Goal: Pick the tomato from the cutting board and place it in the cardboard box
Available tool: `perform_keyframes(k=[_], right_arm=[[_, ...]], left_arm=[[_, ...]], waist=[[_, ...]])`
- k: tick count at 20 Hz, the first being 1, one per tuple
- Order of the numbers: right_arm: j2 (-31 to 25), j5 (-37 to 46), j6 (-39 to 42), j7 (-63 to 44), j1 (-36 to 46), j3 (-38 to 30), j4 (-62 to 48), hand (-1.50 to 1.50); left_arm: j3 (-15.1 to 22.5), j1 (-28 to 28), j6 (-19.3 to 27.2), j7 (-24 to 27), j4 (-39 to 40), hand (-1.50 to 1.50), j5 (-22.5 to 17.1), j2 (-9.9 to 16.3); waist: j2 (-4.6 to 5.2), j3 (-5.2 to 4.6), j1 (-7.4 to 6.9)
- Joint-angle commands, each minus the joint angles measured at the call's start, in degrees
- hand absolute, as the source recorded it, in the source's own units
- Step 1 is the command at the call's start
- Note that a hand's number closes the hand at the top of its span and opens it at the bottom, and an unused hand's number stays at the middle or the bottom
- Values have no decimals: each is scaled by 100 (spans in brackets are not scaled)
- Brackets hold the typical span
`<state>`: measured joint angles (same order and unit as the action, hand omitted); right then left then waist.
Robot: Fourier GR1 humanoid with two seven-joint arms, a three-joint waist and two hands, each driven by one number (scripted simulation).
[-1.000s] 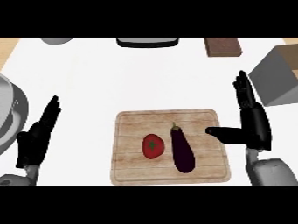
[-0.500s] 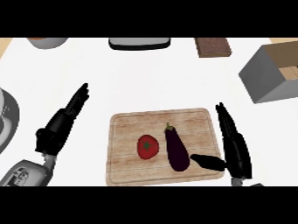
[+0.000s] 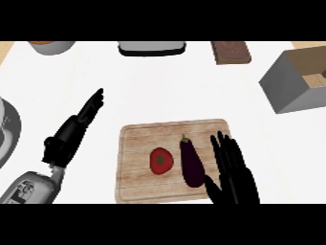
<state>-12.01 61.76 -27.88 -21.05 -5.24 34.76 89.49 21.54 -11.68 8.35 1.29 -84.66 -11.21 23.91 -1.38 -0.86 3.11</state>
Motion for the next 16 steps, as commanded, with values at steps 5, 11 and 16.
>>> perform_keyframes(k=[5,11,16], right_arm=[[1163,1258,2596,-2515,-244,1324,1451,-150],[1183,670,3655,-4702,652,2101,2194,-150],[1171,332,3428,-5163,1056,2271,1990,-150]], left_arm=[[71,-60,-40,-81,-156,0,35,-78],[52,-529,-208,-419,-72,0,86,-176],[-92,-505,-286,-253,132,0,85,-221]], waist=[[65,45,-195],[139,77,-317],[146,79,-316]])
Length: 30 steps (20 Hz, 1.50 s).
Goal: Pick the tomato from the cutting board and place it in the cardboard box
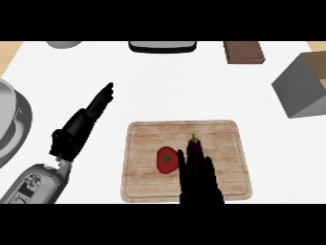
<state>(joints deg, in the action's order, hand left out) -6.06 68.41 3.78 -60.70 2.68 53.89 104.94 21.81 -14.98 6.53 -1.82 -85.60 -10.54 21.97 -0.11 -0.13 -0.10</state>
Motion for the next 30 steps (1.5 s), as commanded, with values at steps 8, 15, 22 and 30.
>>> perform_keyframes(k=[8,15,22,30], right_arm=[[594,-1115,-11,-1210,1055,-274,-804,-150],[600,-1325,-430,-1332,1537,-224,-1077,-150],[602,-1156,-782,-1114,1350,-43,-1576,-150],[602,-1886,-923,-1239,1860,41,-2180,-150]], left_arm=[[-102,-230,-54,-185,91,0,192,-255],[-53,353,-67,-253,-510,0,421,-282],[-321,99,-343,-264,-189,0,480,-376],[-449,-140,-384,-205,151,0,661,-686]], waist=[[23,11,-14],[2,13,-54],[7,12,-9],[22,12,-30]])
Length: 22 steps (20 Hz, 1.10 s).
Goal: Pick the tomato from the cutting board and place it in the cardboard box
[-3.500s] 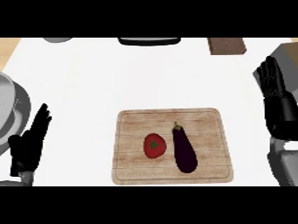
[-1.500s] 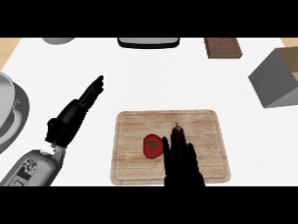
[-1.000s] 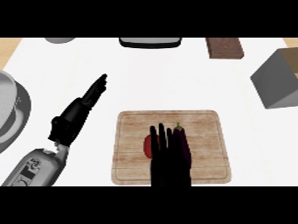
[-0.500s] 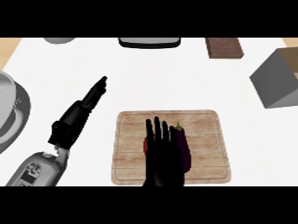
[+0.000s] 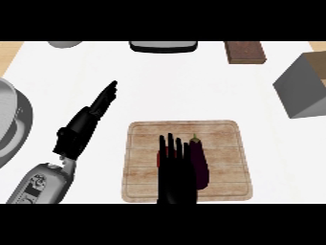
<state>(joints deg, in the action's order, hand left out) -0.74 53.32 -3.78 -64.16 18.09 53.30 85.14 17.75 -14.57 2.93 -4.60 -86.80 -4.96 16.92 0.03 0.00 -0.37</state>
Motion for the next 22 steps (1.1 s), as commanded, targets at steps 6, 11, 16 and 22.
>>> perform_keyframes(k=[6,11,16,22], right_arm=[[70,-507,-212,-591,356,-168,-529,-150],[71,-784,-709,-631,622,148,-1137,-150],[71,-593,-447,-616,501,64,-1132,-150],[72,-641,-858,-233,376,72,-1677,150]], left_arm=[[-90,233,-169,114,7,0,212,-141],[-269,-132,-314,162,391,0,250,-283],[-258,253,-309,142,43,0,392,-346],[-457,194,-514,-171,-317,0,404,-238]], waist=[[-2,0,-3],[12,0,-19],[-3,0,0],[-4,2,-14]])
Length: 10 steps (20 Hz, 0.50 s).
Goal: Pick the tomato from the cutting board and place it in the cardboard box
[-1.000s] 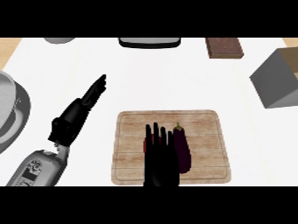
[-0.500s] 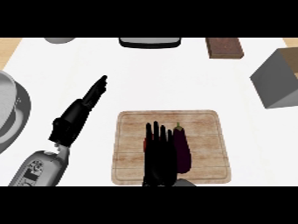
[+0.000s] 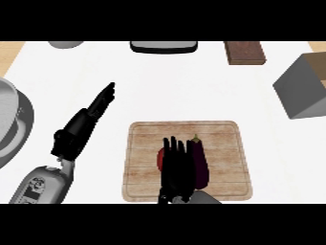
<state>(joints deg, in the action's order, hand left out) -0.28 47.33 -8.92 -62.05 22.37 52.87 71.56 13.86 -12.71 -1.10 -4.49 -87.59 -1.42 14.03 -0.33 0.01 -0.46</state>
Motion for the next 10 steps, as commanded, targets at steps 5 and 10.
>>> perform_keyframes(k=[5,10], right_arm=[[27,-168,-249,-462,361,294,-605,150],[-1798,-244,-32,1719,-423,-130,504,150]], left_arm=[[71,10,40,-37,9,0,286,-340],[-187,-71,-31,-142,61,0,217,-187]], waist=[[41,0,-21],[28,4,163]])
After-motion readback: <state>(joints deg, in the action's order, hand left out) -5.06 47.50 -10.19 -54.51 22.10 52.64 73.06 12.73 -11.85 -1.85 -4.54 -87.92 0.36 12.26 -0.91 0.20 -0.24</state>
